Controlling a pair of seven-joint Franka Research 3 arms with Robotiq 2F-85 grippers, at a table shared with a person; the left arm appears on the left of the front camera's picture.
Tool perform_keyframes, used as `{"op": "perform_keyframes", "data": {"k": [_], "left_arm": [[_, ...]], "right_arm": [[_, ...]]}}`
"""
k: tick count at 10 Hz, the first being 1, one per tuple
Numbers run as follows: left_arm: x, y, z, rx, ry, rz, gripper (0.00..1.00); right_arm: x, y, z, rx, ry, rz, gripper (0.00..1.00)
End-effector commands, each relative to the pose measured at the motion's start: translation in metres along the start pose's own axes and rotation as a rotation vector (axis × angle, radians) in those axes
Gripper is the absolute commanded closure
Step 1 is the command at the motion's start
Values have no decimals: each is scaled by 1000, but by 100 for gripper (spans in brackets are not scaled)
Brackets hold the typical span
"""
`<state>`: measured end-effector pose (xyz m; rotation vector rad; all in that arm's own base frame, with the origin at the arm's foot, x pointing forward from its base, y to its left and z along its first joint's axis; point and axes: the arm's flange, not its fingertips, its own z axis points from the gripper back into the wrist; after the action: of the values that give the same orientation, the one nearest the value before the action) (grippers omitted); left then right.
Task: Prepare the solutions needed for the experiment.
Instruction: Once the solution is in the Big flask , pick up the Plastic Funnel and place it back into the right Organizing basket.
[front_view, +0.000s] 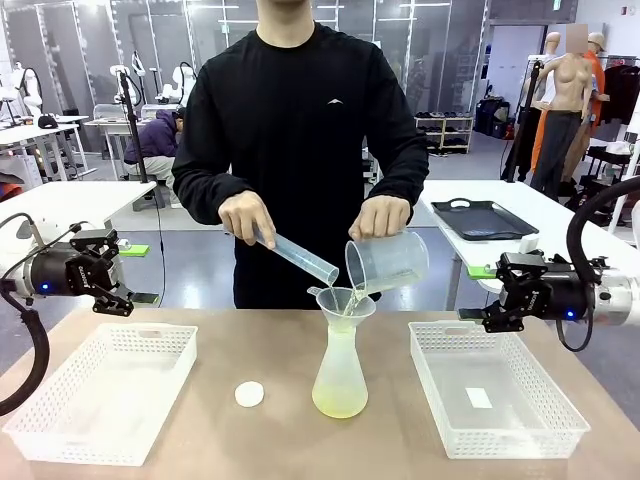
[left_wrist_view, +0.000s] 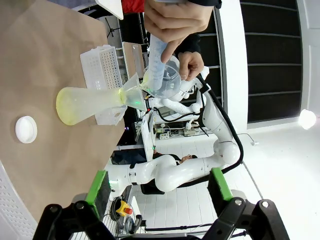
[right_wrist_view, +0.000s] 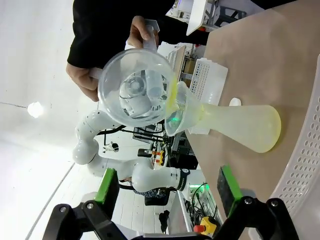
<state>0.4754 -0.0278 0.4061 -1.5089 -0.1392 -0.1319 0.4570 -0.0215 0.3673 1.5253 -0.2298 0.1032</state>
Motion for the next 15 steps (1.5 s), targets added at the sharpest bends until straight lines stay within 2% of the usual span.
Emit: {"op": "perform_keyframes", "data": {"k": [1, 15], "left_arm": [[1, -2, 0, -2, -10, -3, 0], [1, -2, 0, -2, -10, -3, 0]], "right_arm": [[0, 1, 1, 9, 2, 4, 0], [0, 1, 1, 9, 2, 4, 0]]}}
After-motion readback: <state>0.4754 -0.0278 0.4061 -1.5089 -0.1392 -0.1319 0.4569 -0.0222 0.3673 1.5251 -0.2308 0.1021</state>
